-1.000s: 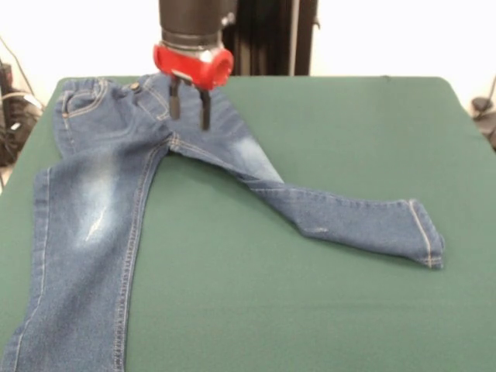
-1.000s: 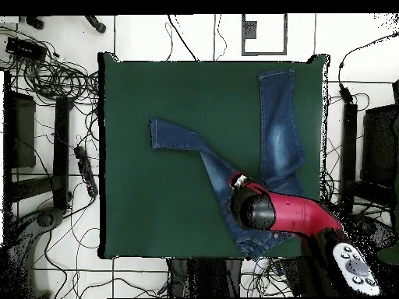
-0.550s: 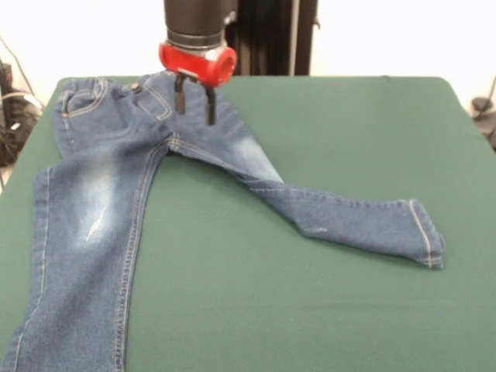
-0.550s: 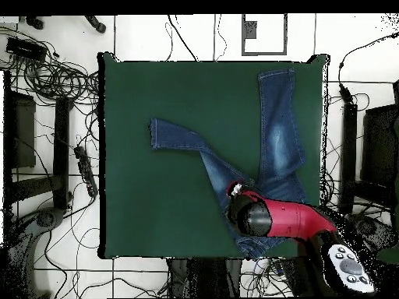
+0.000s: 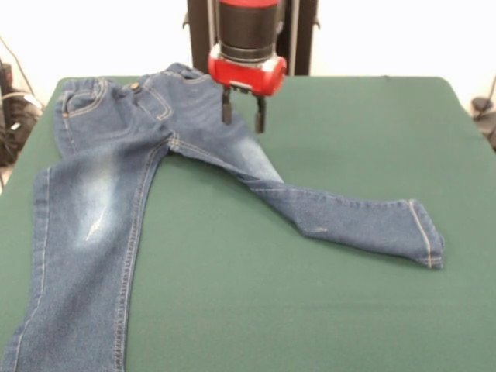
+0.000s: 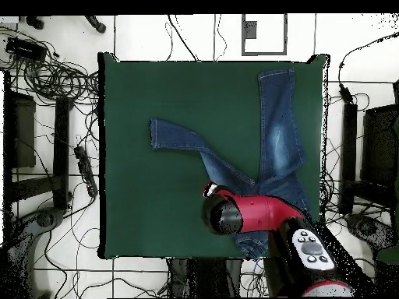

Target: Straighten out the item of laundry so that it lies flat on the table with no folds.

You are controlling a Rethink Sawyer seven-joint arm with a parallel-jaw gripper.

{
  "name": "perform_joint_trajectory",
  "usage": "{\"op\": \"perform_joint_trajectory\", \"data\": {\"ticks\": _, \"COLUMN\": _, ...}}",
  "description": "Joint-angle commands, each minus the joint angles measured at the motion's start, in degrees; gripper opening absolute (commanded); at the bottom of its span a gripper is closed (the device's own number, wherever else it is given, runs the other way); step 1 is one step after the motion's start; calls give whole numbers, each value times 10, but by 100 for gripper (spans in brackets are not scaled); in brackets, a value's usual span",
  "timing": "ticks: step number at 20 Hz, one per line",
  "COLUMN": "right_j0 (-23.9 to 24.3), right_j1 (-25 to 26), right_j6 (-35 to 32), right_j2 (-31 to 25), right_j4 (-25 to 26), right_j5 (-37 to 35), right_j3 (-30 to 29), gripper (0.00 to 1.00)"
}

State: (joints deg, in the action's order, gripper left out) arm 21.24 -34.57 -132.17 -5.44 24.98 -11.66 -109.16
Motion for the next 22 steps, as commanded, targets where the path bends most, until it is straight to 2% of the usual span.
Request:
{"op": "perform_joint_trajectory", "data": {"ticks": 1, "right_j0": -35, "right_j1": 120, "right_j6": -76, "right_j2": -1, "right_j4": 6, "right_j5": 128, "right_j3": 5, "gripper": 100}}
{"op": "perform_joint_trajectory", "data": {"ticks": 3, "right_j0": -42, "right_j1": 158, "right_j6": -75, "right_j2": 17, "right_j4": 9, "right_j5": 164, "right_j3": 27, "gripper": 100}}
{"op": "perform_joint_trajectory", "data": {"ticks": 11, "right_j0": -59, "right_j1": 244, "right_j6": -67, "right_j2": 56, "right_j4": -19, "right_j5": 261, "right_j3": 69, "gripper": 100}}
{"op": "perform_joint_trajectory", "data": {"ticks": 15, "right_j0": -68, "right_j1": 255, "right_j6": -73, "right_j2": 66, "right_j4": -39, "right_j5": 283, "right_j3": 73, "gripper": 100}}
{"op": "perform_joint_trajectory", "data": {"ticks": 22, "right_j0": -48, "right_j1": 260, "right_j6": -61, "right_j2": 57, "right_j4": -28, "right_j5": 290, "right_j3": 77, "gripper": 100}}
